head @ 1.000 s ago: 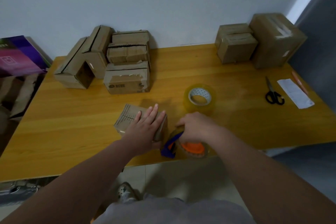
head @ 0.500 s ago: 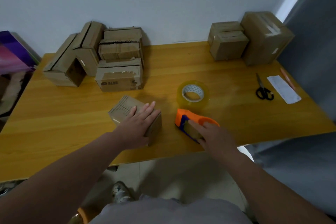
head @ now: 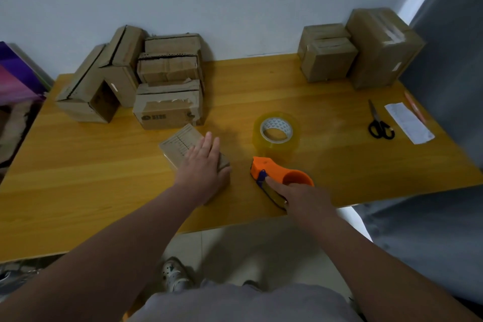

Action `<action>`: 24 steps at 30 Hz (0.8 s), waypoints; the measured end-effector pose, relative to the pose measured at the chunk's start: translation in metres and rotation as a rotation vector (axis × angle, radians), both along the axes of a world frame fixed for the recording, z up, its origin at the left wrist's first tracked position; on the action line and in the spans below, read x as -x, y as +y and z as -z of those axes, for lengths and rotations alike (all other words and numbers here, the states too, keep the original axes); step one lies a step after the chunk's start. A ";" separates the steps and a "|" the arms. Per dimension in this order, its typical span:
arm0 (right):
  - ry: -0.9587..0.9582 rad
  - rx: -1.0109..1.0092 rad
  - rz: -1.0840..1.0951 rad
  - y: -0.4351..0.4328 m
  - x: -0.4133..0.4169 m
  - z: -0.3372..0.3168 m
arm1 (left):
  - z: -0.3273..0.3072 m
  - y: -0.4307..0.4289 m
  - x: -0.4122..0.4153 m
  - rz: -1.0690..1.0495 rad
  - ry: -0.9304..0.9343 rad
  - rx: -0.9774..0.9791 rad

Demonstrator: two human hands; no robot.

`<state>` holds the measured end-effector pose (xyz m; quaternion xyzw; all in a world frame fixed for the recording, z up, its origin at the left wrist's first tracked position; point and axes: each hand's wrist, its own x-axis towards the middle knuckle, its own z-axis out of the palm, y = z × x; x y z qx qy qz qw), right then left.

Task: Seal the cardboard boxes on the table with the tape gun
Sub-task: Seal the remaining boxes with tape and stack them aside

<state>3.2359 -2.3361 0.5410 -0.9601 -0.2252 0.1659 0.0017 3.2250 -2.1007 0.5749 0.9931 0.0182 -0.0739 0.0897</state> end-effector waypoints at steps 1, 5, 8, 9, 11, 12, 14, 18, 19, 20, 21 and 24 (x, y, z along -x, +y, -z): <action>0.007 -0.005 0.006 0.001 0.000 0.001 | 0.003 -0.002 -0.001 -0.019 -0.002 -0.023; 0.018 -0.022 0.023 0.001 0.001 0.002 | 0.005 -0.006 0.000 -0.034 0.015 -0.059; 0.010 -0.043 0.023 0.000 0.002 0.003 | 0.001 -0.006 0.000 -0.013 0.037 -0.116; 0.003 -0.046 0.023 0.000 0.003 0.003 | 0.000 -0.006 0.000 -0.007 0.045 -0.128; -0.025 -0.039 0.015 0.000 0.003 0.004 | -0.001 -0.005 0.000 0.010 0.064 -0.141; -0.039 -0.039 0.013 0.002 0.002 0.002 | 0.000 -0.004 0.000 0.022 0.072 -0.150; -0.065 -0.045 0.006 0.008 -0.001 -0.004 | 0.000 -0.002 0.001 0.052 0.100 -0.168; -0.070 -0.075 0.059 0.020 -0.009 -0.013 | -0.020 0.011 -0.004 0.061 0.155 0.109; -0.058 -0.075 0.074 0.022 -0.011 -0.013 | -0.024 0.018 -0.007 0.039 0.128 0.172; -0.039 -0.069 0.086 0.023 -0.012 -0.013 | -0.025 0.026 -0.010 0.027 0.104 0.179; -0.015 -0.059 0.096 0.024 -0.014 -0.013 | -0.024 0.033 -0.012 0.022 0.104 0.143; 0.012 -0.047 0.117 0.026 -0.015 -0.016 | -0.016 0.051 -0.019 -0.004 0.173 0.011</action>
